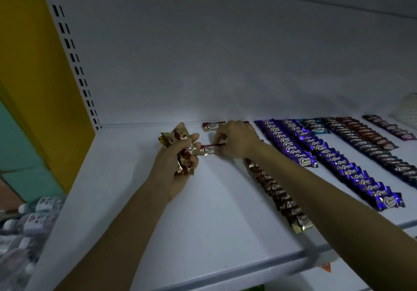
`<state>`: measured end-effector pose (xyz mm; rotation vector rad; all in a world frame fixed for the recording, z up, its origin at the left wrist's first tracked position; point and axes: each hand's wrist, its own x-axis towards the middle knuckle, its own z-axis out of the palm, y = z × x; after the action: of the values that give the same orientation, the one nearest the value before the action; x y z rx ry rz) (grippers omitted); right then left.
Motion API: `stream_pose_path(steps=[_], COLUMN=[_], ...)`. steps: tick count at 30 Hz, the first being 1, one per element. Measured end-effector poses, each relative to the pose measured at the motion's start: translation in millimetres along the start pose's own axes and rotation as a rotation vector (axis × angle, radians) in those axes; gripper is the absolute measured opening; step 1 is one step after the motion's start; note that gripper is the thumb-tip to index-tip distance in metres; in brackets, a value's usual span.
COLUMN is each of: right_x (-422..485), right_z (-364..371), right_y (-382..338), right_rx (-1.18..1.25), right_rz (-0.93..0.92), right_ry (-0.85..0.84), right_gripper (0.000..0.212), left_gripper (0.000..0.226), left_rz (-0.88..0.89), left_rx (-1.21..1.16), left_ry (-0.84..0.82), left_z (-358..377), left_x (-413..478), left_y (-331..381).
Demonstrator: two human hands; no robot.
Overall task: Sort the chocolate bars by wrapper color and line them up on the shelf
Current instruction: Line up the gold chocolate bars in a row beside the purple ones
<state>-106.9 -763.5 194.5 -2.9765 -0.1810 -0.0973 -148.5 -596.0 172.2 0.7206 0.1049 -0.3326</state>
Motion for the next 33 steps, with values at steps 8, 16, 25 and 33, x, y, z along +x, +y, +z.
stream_pose_path(steps=[8,16,25,33], right_x=[38.9,49.0,50.8,41.9], right_z=[-2.9,2.2,10.6,12.0], right_y=[10.6,16.4,22.9,23.1], right_rx=[-0.178,-0.173,-0.134,-0.137], right_rz=[0.081,0.058,0.091,0.059], right_ry=[0.079,0.074,0.047,0.08], right_gripper=[0.02,0.027,0.033,0.035], left_gripper=[0.039,0.01,0.027,0.029], left_rz=[-0.013,-0.032,-0.02,-0.003], left_rx=[0.003,0.019,-0.008,0.009], left_ry=[-0.015,0.029,0.016,0.017], left_z=[-0.1,-1.2,2.5,2.4], left_x=[0.1,3.7,0.8,0.2], left_y=[-0.9,-0.1,0.0,0.3])
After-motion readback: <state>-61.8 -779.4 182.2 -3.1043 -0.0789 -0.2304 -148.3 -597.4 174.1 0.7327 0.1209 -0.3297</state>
